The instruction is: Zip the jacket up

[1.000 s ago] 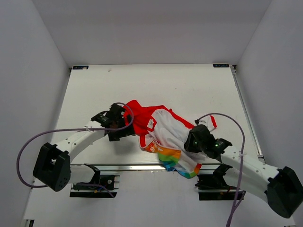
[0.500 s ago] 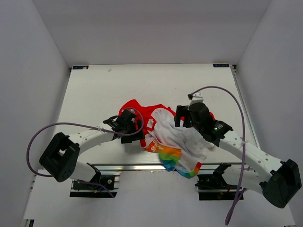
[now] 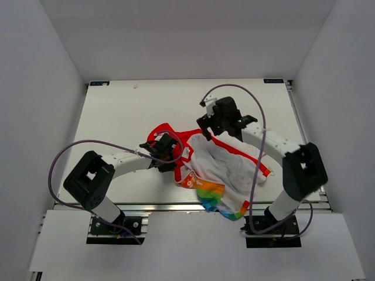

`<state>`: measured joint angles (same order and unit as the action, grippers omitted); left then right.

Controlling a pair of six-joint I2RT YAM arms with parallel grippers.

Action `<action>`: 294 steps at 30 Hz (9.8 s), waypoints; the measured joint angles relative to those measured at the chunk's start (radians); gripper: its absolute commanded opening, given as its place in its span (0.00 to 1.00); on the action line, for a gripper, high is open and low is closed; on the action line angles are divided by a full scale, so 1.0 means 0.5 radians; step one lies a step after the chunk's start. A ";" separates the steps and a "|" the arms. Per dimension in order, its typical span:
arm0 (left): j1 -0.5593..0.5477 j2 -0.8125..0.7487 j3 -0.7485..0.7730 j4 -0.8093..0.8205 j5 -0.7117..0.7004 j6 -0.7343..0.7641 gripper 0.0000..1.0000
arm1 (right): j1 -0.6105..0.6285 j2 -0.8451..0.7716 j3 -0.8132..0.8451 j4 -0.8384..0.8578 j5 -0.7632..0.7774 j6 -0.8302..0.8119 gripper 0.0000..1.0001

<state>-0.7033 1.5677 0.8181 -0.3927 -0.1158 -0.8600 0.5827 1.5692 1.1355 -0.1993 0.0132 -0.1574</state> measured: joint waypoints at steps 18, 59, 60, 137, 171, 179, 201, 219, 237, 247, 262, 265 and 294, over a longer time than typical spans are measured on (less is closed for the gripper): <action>-0.005 -0.242 0.000 -0.328 -0.370 -0.108 0.33 | -0.024 0.967 0.646 -0.290 -0.750 -0.314 0.32; -0.065 -0.211 0.996 -0.373 -0.785 0.243 0.00 | -0.169 -0.650 -0.134 0.299 0.468 0.600 0.00; -0.063 -0.300 1.091 -0.374 -0.800 0.278 0.00 | -0.170 -0.745 -0.110 0.300 0.488 0.589 0.00; 1.160 -0.127 -0.039 -0.123 0.335 0.211 0.82 | -1.637 -0.079 -0.712 0.032 -0.238 1.205 0.79; -1.130 1.242 1.798 -1.526 -1.192 0.207 0.98 | -1.369 -0.542 -0.780 -0.093 0.234 1.131 0.00; -1.041 0.577 1.484 -1.273 -0.907 0.382 0.98 | -1.246 -0.610 -0.785 -0.100 0.286 1.064 0.00; 0.281 -0.590 0.322 -0.669 -0.098 0.328 0.98 | 1.155 -0.038 -0.642 -0.492 1.057 1.347 0.40; 0.290 -0.482 0.262 -0.449 0.169 0.428 0.98 | 0.930 -0.851 -0.748 -0.319 0.632 1.278 0.89; 0.290 -0.638 0.154 -0.410 0.195 0.447 0.98 | 0.435 -0.415 -1.032 0.251 -0.297 1.015 0.89; 0.290 -0.741 0.115 -0.404 0.194 0.447 0.98 | 0.956 -0.621 -0.935 0.192 -0.771 1.029 0.89; 0.290 -0.845 0.095 -0.436 0.141 0.440 0.98 | 0.947 -0.726 -0.855 -0.303 0.556 1.580 0.79; 0.290 -0.846 0.091 -0.459 0.138 0.434 0.98 | 0.946 -0.637 -0.855 -0.332 0.677 1.677 0.76; 0.290 -0.942 0.014 -0.478 0.089 0.410 0.98 | 0.945 -0.061 -0.707 -0.211 0.901 1.898 0.00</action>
<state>-0.5583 1.0966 0.8253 -0.6319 -0.0715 -0.6552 1.0554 1.5387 0.7818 -0.3050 0.4637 0.7918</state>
